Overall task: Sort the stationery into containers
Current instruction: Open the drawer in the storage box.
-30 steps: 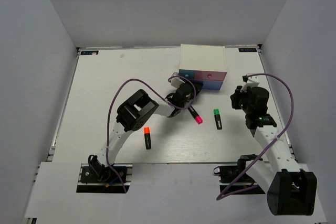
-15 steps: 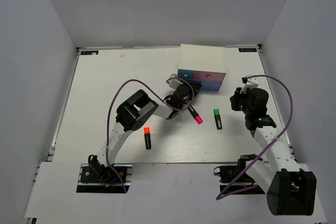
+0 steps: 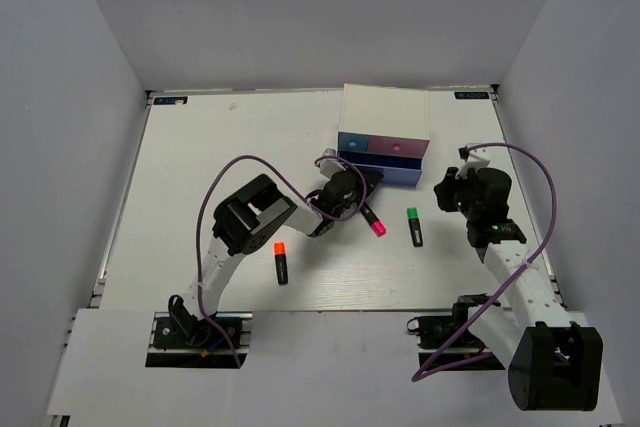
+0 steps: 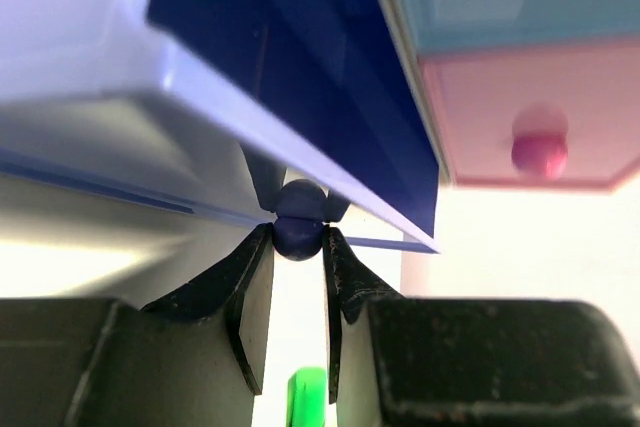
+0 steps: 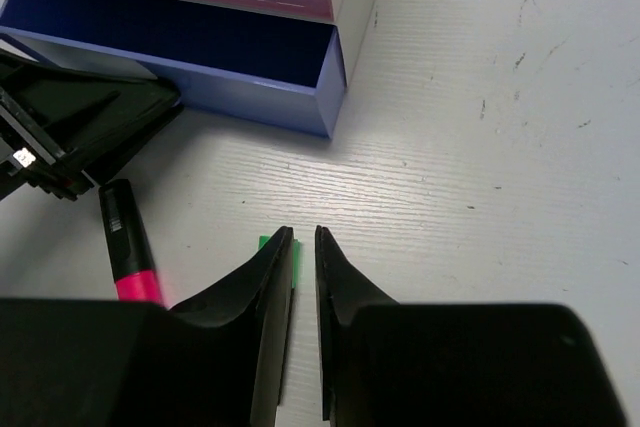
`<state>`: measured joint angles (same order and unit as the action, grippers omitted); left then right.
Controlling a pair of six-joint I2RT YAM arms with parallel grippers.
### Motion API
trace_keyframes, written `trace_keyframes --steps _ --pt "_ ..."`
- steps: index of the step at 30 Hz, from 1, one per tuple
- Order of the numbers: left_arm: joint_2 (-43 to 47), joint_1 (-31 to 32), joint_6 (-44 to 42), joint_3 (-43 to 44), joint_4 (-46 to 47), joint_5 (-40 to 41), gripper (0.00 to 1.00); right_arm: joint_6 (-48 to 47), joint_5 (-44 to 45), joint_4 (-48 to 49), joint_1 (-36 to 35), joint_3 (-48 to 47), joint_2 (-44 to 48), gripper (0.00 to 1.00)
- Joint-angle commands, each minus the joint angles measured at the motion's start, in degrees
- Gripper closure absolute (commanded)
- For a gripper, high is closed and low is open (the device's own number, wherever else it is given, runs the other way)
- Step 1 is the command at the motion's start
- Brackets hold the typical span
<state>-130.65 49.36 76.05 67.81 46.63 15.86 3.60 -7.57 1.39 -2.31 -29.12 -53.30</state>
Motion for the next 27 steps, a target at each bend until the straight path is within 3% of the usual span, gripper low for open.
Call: trace_keyframes --steps 1,15,18,19,21,25,27 --pt "5.0 2.2 -1.4 -3.7 -4.1 -5.0 0.80 -1.0 -2.7 1.6 0.1 -0.5 1.1 0.79" --pt "9.8 4.3 -2.0 -8.5 -9.4 -7.9 0.81 -1.9 -5.3 -0.6 0.1 -1.0 1.0 0.73" --pt "10.3 4.3 -2.0 -9.6 -8.7 -9.0 0.61 -3.0 -6.4 -1.2 0.1 -1.2 1.2 0.67" --pt "11.0 4.3 -2.0 -10.3 -8.7 -9.0 0.46 -3.2 -7.2 -1.3 0.0 -1.1 1.1 0.66" --pt "11.8 4.3 -2.0 -11.0 -8.1 -9.0 0.32 -3.3 -8.7 -1.3 0.1 -1.3 1.2 0.60" --pt "14.5 4.3 -3.1 -13.0 -8.1 -8.5 0.12 -5.7 -10.1 -5.1 0.1 -1.1 1.4 0.50" --pt "16.6 4.3 -3.6 -14.5 -8.1 -7.9 0.10 -7.7 -11.4 -6.9 0.4 -1.2 1.7 0.44"
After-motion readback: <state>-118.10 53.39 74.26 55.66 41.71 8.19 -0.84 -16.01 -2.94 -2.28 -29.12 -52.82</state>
